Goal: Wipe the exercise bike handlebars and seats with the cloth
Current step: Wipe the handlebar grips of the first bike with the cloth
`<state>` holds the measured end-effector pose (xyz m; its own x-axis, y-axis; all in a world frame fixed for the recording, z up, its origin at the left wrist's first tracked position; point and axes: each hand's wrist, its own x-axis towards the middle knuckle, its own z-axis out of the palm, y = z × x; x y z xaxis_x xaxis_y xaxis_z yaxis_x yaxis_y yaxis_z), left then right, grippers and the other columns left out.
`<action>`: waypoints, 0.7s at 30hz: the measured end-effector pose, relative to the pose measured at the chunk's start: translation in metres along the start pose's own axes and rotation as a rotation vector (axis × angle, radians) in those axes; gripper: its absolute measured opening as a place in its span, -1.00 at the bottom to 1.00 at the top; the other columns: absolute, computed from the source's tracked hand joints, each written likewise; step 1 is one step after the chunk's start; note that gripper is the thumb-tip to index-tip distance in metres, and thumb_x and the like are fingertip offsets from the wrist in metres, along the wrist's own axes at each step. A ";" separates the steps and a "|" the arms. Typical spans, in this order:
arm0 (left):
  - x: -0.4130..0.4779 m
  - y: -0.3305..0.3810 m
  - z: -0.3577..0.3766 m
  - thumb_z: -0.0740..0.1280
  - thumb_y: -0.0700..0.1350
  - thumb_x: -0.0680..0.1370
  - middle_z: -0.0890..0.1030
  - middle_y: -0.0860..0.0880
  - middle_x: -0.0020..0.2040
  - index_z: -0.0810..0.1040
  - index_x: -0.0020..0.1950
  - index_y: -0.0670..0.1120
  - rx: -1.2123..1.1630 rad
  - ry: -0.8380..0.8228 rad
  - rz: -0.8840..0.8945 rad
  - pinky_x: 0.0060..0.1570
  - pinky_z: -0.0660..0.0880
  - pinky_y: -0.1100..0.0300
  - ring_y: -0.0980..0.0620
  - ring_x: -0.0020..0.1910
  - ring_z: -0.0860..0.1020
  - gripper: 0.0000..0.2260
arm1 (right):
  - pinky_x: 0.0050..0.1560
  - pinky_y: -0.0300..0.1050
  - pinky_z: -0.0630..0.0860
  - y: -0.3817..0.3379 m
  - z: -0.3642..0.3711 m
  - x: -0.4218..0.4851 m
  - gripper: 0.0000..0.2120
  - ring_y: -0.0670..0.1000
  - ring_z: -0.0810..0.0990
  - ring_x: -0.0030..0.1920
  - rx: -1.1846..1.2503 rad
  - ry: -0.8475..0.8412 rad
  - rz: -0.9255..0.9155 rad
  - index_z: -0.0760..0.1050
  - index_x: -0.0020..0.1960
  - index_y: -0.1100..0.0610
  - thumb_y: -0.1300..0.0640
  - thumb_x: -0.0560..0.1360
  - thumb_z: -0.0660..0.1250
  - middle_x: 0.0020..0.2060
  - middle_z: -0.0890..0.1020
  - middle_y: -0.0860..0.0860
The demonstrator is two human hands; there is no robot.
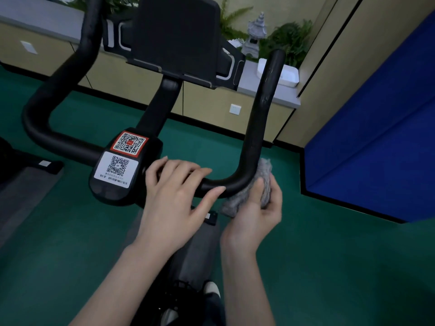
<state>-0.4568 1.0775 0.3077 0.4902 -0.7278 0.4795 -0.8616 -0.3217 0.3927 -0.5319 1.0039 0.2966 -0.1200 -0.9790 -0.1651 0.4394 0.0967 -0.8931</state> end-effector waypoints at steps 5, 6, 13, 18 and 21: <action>0.004 0.008 0.008 0.27 0.17 0.54 0.60 0.07 -0.10 0.64 0.04 -0.04 0.007 0.027 0.038 0.35 0.22 -0.02 0.03 -0.03 0.56 -0.67 | 0.23 -0.32 0.40 -0.001 -0.014 -0.001 -0.75 -0.08 0.50 0.23 -0.401 -0.196 -0.468 0.57 0.15 0.13 0.33 0.52 0.31 0.15 0.55 0.06; 0.003 0.009 0.009 0.28 0.17 0.53 0.61 0.07 -0.12 0.65 0.03 -0.03 0.002 0.032 0.040 0.35 0.23 -0.02 0.04 -0.05 0.56 -0.69 | 0.23 -0.32 0.39 -0.003 -0.017 0.004 -0.75 -0.03 0.50 0.23 -0.469 -0.244 -0.537 0.57 0.15 0.14 0.33 0.51 0.32 0.14 0.54 0.04; 0.003 0.011 0.012 0.34 0.13 0.51 0.62 0.08 -0.16 0.66 -0.03 -0.03 -0.044 0.079 0.038 0.12 0.28 0.09 0.00 -0.13 0.55 -0.74 | 0.17 -0.41 0.33 -0.036 -0.001 0.055 -0.77 0.09 0.47 0.11 -0.844 -0.540 -0.821 0.61 0.11 0.23 0.37 0.47 0.36 0.08 0.55 -0.01; 0.003 0.011 0.011 0.32 0.15 0.51 0.61 0.10 -0.17 0.66 -0.04 -0.02 -0.065 0.077 0.022 0.05 0.26 0.12 0.01 -0.13 0.54 -0.73 | 0.17 -0.40 0.30 -0.055 -0.002 0.063 -0.77 -0.03 0.39 0.06 -1.014 -0.907 -0.997 0.63 0.09 0.20 0.35 0.45 0.40 0.04 0.64 0.00; 0.003 0.012 0.010 0.32 0.16 0.51 0.62 0.11 -0.18 0.66 -0.05 -0.01 -0.088 0.073 0.006 0.04 0.23 0.15 0.02 -0.14 0.54 -0.72 | 0.08 -0.46 0.24 -0.071 0.021 0.078 -0.80 -0.02 0.34 0.03 -1.123 -0.985 -0.989 0.63 0.08 0.21 0.34 0.47 0.38 0.01 0.67 0.01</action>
<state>-0.4669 1.0651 0.3065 0.4961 -0.6827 0.5366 -0.8512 -0.2604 0.4556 -0.5541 0.9168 0.3560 0.7697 -0.4384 0.4640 -0.2648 -0.8807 -0.3928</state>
